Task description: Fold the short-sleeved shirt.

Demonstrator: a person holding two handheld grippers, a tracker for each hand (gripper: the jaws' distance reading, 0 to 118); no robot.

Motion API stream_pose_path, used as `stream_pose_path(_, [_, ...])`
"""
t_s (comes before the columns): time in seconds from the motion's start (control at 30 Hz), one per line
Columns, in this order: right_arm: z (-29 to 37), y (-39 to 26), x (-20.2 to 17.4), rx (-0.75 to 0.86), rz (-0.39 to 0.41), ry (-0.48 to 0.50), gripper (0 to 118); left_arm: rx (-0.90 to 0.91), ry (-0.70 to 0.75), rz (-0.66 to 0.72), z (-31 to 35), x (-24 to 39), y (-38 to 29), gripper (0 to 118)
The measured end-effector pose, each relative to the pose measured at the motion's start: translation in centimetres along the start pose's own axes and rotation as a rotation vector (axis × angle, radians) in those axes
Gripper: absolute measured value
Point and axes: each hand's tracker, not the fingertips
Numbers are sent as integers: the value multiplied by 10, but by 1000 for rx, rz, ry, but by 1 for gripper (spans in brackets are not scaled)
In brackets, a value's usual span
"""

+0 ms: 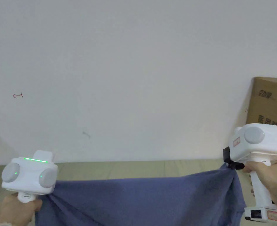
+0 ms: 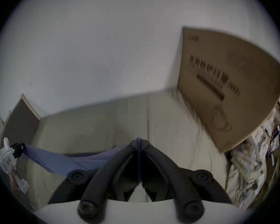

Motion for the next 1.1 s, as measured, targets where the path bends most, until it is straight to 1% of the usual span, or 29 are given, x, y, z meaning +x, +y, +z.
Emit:
stream_pose_path(0.03, [-16, -15, 2, -34, 5, 1, 4, -35, -4, -6, -9, 5, -14, 5])
stream_pose_path(0.07, [-32, -31, 4, -73, -7, 2, 4, -69, -20, 10, -19, 9, -28, 5])
stream_pose_path(0.1, [-54, -41, 12, -121, -11, -3, 4, -107, -49, 1, -26, 12, -41, 5])
stream_pose_path(0.17, [-72, -67, 18, -184, -10, -24, 4, -139, -49, -3, -32, 16, -62, 5])
stream_pose_path(0.33, [-68, -117, 36, -218, -7, -4, 4, -165, -61, -53, -19, 12, -108, 5])
stream_pose_path(0.5, [-12, -158, 55, -205, -37, 38, 4, -165, -99, -59, 39, -10, -154, 5])
stream_pose_path(0.53, [0, -167, 58, -203, -26, 52, 4, -167, -107, -58, 53, -15, -163, 5])
stream_pose_path(0.6, [26, -188, 64, -200, -13, 51, 4, -163, -119, -55, 80, -25, -185, 5])
stream_pose_path(0.7, [73, -235, 74, -186, -8, 64, 4, -141, -169, -24, 130, -36, -223, 5])
stream_pose_path(0.8, [118, -290, 89, -183, 18, 63, 4, -154, -154, -92, 167, -42, -265, 5])
stream_pose_path(0.83, [129, -306, 96, -188, 8, 61, 4, -153, -157, -103, 174, -46, -279, 5])
stream_pose_path(0.87, [141, -322, 105, -212, -18, 74, 4, -154, -157, -103, 186, -49, -292, 5])
stream_pose_path(0.93, [162, -352, 118, -213, -58, 70, 4, -149, -172, -103, 207, -57, -315, 5])
stream_pose_path(1.03, [189, -393, 132, -228, -75, 79, 4, -154, -181, -92, 233, -66, -346, 5])
stream_pose_path(1.1, [201, -413, 139, -228, -104, 89, 4, -155, -182, -101, 249, -67, -364, 5])
